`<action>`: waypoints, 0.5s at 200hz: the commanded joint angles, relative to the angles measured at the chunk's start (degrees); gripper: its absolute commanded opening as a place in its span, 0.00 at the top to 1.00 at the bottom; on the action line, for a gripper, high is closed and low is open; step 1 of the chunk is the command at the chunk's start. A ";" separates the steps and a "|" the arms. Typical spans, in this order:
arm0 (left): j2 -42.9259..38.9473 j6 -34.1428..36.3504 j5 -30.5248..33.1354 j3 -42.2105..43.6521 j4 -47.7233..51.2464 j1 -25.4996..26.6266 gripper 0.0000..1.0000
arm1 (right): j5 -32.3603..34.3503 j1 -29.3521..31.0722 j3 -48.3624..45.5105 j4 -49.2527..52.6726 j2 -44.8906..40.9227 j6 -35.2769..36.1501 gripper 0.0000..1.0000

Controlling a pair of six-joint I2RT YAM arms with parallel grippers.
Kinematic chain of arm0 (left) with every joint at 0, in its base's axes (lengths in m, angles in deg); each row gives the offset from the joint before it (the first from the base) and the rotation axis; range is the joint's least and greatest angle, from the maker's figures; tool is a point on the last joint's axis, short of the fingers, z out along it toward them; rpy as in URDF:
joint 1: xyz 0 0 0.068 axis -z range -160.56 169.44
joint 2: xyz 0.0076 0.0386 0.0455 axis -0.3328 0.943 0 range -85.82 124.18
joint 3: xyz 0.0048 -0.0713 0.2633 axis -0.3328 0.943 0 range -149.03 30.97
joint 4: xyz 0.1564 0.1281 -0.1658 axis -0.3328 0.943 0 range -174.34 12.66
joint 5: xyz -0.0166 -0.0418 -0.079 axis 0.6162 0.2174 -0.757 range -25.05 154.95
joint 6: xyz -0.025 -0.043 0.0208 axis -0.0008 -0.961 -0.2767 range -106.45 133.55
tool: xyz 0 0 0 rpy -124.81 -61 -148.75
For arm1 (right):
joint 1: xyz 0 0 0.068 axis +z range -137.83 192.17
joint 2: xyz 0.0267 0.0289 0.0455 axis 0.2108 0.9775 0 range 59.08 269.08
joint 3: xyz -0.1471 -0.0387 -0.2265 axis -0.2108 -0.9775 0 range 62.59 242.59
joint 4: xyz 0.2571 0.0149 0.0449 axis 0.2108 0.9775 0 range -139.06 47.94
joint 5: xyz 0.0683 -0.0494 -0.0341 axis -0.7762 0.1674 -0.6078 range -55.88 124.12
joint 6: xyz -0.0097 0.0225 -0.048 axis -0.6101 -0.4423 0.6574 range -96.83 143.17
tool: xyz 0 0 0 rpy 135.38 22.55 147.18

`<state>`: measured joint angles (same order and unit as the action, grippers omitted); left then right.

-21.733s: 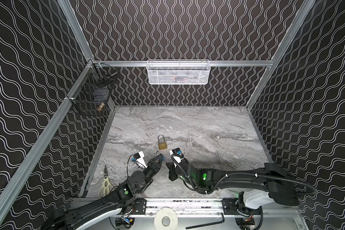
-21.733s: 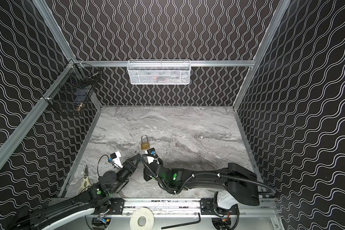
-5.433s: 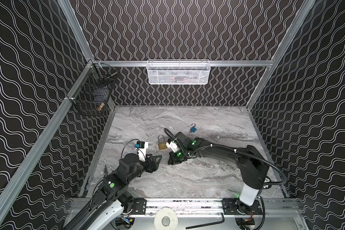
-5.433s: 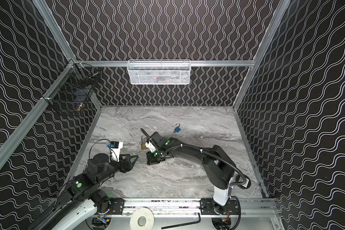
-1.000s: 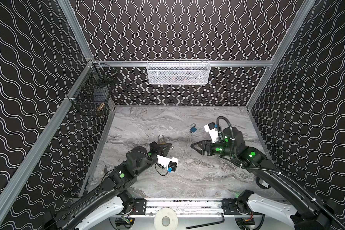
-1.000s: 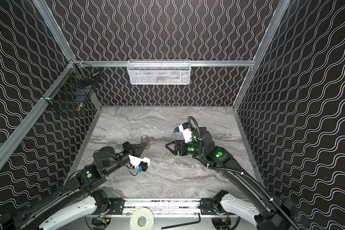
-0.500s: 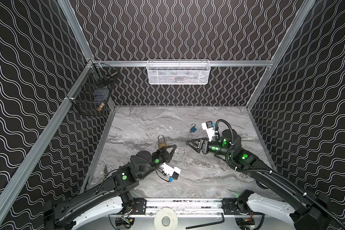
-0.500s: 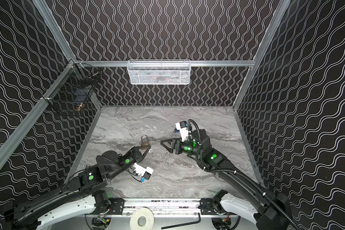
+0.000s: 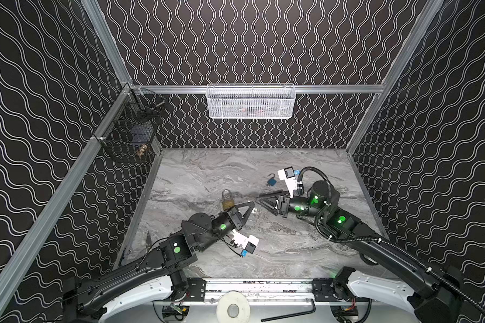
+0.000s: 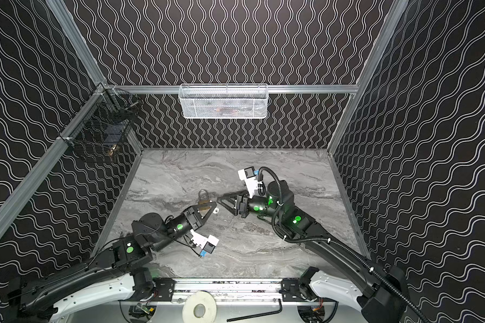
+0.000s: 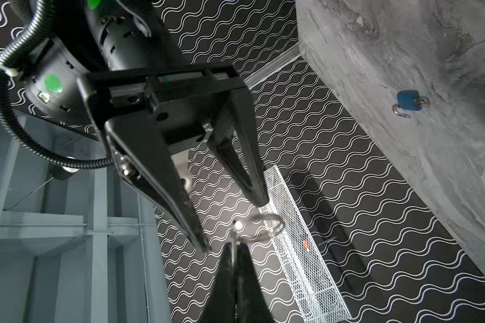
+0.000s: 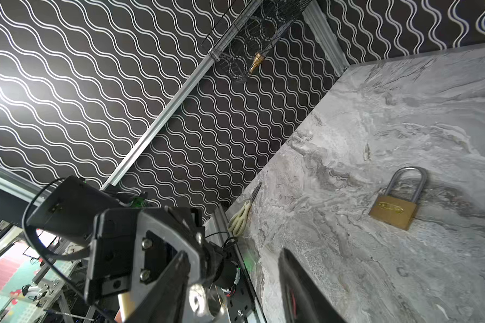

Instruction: Unlock with the key

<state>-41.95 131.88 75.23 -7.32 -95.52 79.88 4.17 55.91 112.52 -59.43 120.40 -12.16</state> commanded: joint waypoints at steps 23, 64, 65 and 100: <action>-1.06 -2.23 0.37 0.31 -5.75 0.11 1.00 | -0.10 2.32 1.12 -1.50 0.24 -0.36 0.53; -1.59 -2.79 0.71 1.10 -7.11 0.11 1.00 | 0.16 4.15 1.30 -2.17 -0.18 -1.56 0.62; -1.60 -2.81 0.66 1.15 -7.15 0.11 1.00 | 0.16 4.19 1.35 -2.14 -0.16 -1.57 0.62; -1.92 -4.77 0.46 2.14 -11.30 0.11 1.00 | 0.26 5.37 1.70 -1.28 -0.14 -2.90 0.66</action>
<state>-43.50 129.17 75.43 -5.68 -100.64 79.88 4.87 60.79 113.70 -60.26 120.35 -13.49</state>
